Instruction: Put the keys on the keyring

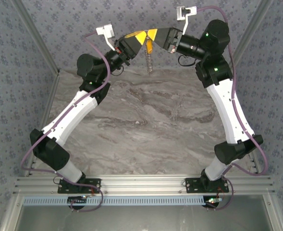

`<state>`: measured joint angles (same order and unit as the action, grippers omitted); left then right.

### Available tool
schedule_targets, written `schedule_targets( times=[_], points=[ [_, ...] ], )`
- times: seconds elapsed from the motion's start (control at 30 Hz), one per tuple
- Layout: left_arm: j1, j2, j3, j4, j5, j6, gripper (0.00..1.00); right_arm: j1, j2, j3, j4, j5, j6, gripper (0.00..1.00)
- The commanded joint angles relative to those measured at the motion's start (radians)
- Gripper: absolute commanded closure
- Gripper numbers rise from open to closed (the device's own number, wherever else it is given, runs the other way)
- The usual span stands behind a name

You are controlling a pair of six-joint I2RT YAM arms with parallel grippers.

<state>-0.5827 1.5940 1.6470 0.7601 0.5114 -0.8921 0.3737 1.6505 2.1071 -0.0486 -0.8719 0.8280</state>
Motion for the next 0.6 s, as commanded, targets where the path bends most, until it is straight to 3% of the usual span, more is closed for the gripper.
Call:
schedule_targets(
  times=[0.0,0.17,0.37,0.57],
  points=[
    [-0.008,0.008,0.050,0.043,0.022,-0.004,1.00,0.004,0.010,0.033,0.024,-0.029,0.006,0.87],
    [-0.014,0.014,0.062,0.026,0.024,0.004,1.00,0.005,0.012,0.033,0.032,-0.057,0.014,1.00],
    [-0.016,0.016,0.080,-0.031,0.022,0.028,1.00,-0.004,-0.002,0.030,-0.024,-0.062,-0.034,1.00],
    [-0.002,-0.042,0.048,-0.144,-0.008,0.117,0.54,-0.067,-0.040,0.003,-0.124,-0.074,-0.110,1.00]
  ],
)
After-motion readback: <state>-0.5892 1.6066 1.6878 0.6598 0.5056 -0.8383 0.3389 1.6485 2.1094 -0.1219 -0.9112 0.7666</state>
